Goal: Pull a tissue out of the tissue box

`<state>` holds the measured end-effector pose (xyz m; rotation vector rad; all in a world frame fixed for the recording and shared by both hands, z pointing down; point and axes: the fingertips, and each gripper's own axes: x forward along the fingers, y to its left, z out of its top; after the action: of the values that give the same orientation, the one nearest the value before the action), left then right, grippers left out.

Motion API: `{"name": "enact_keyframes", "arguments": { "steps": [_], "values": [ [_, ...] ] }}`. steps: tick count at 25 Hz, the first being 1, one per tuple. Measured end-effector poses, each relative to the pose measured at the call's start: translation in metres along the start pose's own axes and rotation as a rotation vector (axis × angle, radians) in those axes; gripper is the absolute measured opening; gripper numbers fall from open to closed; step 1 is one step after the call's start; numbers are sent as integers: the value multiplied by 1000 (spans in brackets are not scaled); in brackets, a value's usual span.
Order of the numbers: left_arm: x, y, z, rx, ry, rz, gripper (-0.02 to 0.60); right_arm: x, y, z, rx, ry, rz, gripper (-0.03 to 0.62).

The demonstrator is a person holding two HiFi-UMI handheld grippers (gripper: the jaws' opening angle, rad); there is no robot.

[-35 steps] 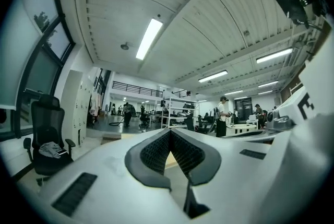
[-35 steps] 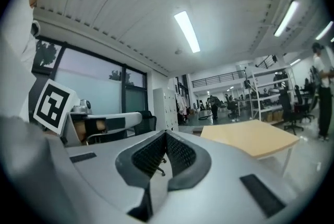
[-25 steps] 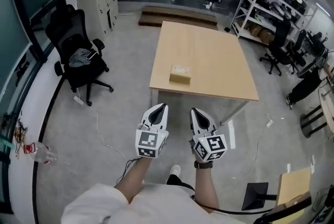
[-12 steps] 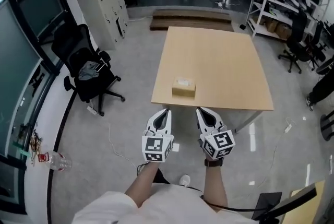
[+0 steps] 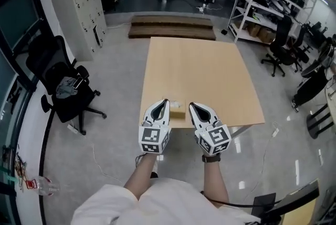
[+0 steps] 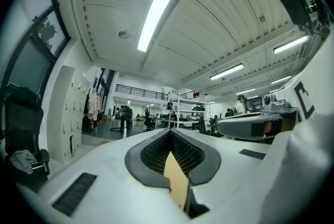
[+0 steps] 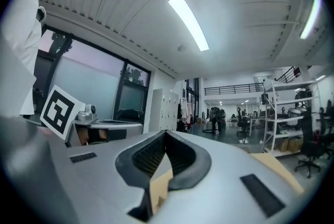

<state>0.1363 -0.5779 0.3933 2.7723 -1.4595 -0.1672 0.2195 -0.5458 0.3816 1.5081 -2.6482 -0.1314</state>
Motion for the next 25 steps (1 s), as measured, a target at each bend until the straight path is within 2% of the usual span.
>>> {"name": "enact_keyframes", "arguments": {
  "steps": [4, 7, 11, 13, 16, 19, 25],
  "values": [
    [41, 39, 18, 31, -29, -50, 0, 55, -22, 7, -34, 33, -51, 2],
    [58, 65, 0, 3, 9, -79, 0, 87, -34, -4, 18, 53, -69, 2],
    [72, 98, -39, -32, 71, -92, 0, 118, -29, -20, 56, 50, -46, 2],
    [79, 105, -56, -47, 110, -102, 0, 125, -36, -41, 55, 98, -58, 2],
    [103, 104, -78, -26, 166, -124, 0, 136, -70, -80, 96, 191, -57, 2],
    [115, 109, -119, -28, 253, -145, 0, 147, -89, -118, 146, 275, -40, 2],
    [132, 118, -175, -93, 359, -153, 0, 175, -93, -187, 108, 438, 2, 2]
  ]
}}
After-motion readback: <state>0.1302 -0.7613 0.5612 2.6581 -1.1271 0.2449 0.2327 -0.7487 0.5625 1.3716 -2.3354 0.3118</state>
